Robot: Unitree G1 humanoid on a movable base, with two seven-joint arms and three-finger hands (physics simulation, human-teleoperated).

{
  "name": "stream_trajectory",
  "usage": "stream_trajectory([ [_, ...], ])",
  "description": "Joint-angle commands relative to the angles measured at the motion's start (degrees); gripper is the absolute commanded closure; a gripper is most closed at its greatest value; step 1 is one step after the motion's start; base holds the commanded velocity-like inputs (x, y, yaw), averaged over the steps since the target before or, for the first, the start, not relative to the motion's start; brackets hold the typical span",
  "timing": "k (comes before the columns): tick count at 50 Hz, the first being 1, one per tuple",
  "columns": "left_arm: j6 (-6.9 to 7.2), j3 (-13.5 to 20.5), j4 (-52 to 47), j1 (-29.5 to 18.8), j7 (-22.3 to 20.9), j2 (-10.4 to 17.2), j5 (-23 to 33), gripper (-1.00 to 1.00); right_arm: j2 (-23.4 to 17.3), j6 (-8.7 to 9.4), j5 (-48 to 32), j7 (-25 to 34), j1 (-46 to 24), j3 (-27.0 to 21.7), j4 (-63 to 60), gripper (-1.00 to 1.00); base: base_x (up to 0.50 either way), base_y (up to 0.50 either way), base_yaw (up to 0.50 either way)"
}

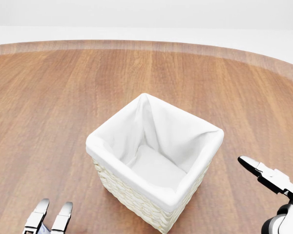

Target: Pick up the alphabet soup and the cream cheese box, and put them in the basket.

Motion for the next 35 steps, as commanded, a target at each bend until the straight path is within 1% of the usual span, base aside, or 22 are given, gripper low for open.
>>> stream_trajectory([
  [1, 0.00, -0.65, 6.87, -2.43, 0.00, 0.25, -0.08, -1.00, -0.03, 0.00, -0.07, 0.00, -0.12, 0.05, 0.37, -1.00, 0.00, 0.00, 0.00],
  [6, 0.00, -1.12, 9.12, -3.75, 0.00, 0.22, -0.47, -1.00, -0.10, 0.00, -0.05, 0.00, -0.25, 0.07, 0.64, -1.00, 0.00, 0.00, 0.00],
  [13, 0.00, -2.44, 16.21, -6.69, 0.00, 0.13, -0.82, -1.00, -0.14, 0.00, -0.10, 0.00, -0.29, 0.14, 0.80, -1.00, 0.00, 0.00, 0.00],
  [21, 0.00, -4.53, 28.45, -12.02, 0.00, -0.42, -1.57, -1.00, -0.11, 0.00, -0.06, 0.00, -0.22, 0.11, 0.61, -1.00, 0.00, 0.00, 0.00],
  [23, 0.00, -4.79, 27.73, -11.62, 0.00, -0.50, -2.07, -1.00, -0.10, 0.00, -0.03, 0.00, -0.14, 0.08, 0.42, -1.00, 0.00, 0.00, 0.00],
  [25, 0.00, -5.53, 30.16, -12.74, 0.00, -0.95, -1.69, -1.00, -0.08, 0.00, -0.04, 0.00, -0.11, 0.05, 0.45, -1.00, 0.00, 0.00, 0.00],
  [26, 0.00, -5.68, 30.10, -12.59, 0.00, -1.09, -1.83, -1.00, -0.07, 0.00, -0.03, 0.00, -0.08, 0.05, 0.33, -1.00, 0.00, 0.00, 0.00],
  [29, 0.00, -5.99, 33.98, -14.35, 0.00, -1.28, -2.07, -1.00, -0.05, 0.00, -0.06, 0.00, -0.07, 0.08, 0.21, -1.00, 0.00, 0.00, 0.00],
  [35, 0.00, -6.94, 38.07, -15.34, 0.00, -1.80, -2.46, -1.00, -0.06, 0.00, -0.09, 0.00, -0.12, 0.07, 0.40, -1.00, 0.00, 0.00, 0.00],
])
